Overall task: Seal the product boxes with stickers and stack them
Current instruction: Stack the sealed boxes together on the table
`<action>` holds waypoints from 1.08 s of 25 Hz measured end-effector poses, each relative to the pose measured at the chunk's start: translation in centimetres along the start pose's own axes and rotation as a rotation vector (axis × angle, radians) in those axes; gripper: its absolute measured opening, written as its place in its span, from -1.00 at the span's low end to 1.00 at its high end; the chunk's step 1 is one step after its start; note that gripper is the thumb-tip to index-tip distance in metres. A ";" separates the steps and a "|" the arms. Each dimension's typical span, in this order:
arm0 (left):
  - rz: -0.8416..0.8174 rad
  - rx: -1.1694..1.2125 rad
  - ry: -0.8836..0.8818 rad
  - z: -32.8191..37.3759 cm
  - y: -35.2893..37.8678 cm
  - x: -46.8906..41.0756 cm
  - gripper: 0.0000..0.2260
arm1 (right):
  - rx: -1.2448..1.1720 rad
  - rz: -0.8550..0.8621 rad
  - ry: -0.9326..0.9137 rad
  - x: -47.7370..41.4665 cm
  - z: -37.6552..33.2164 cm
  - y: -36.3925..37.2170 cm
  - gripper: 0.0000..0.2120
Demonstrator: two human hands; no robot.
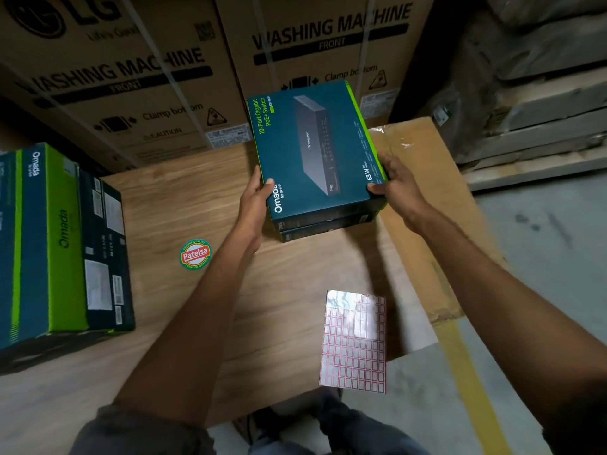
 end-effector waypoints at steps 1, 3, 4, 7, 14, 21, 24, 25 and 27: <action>0.009 0.002 0.008 0.5 0.1 0.2 -0.52 | 0.035 0.063 -0.017 0.6 -0.3 -0.4 -0.38; 0.096 -0.012 0.035 1.9 -0.9 1.0 -0.55 | 0.147 0.295 -0.083 2.7 -1.3 -1.4 -0.43; 0.153 -0.025 0.064 2.9 -1.8 1.6 -0.58 | 0.179 0.390 -0.135 4.3 -2.0 -1.4 -0.48; 0.243 -0.014 0.141 6.6 -5.1 4.6 -0.66 | 0.121 0.406 -0.245 8.8 -3.9 1.8 -0.68; 0.362 -0.068 0.361 13.2 -19.0 16.7 -0.77 | -0.011 -0.089 -0.282 19.7 -5.2 19.7 -0.75; 0.696 -0.248 0.456 14.5 -41.0 25.6 -0.76 | 0.027 -0.235 -0.303 27.2 -6.1 36.2 -0.72; 0.851 -0.373 0.342 12.9 -49.2 27.0 -0.68 | 0.121 -0.223 -0.294 27.5 -5.9 42.1 -0.74; 0.842 -0.412 0.265 11.8 -51.1 26.7 -0.65 | 0.161 -0.207 -0.275 27.3 -5.7 43.5 -0.68; 0.788 -0.432 0.167 10.2 -53.1 26.1 -0.56 | 0.219 -0.174 -0.239 27.1 -5.2 45.3 -0.55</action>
Point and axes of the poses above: each hand's wrist, its own x-axis away from the middle knuckle, its own y-axis out of the palm, z = x × y, the point moved 10 cm from there along -x, towards the middle knuckle, and after that the axes turned 14 degrees about y, right-handed, at the moved point
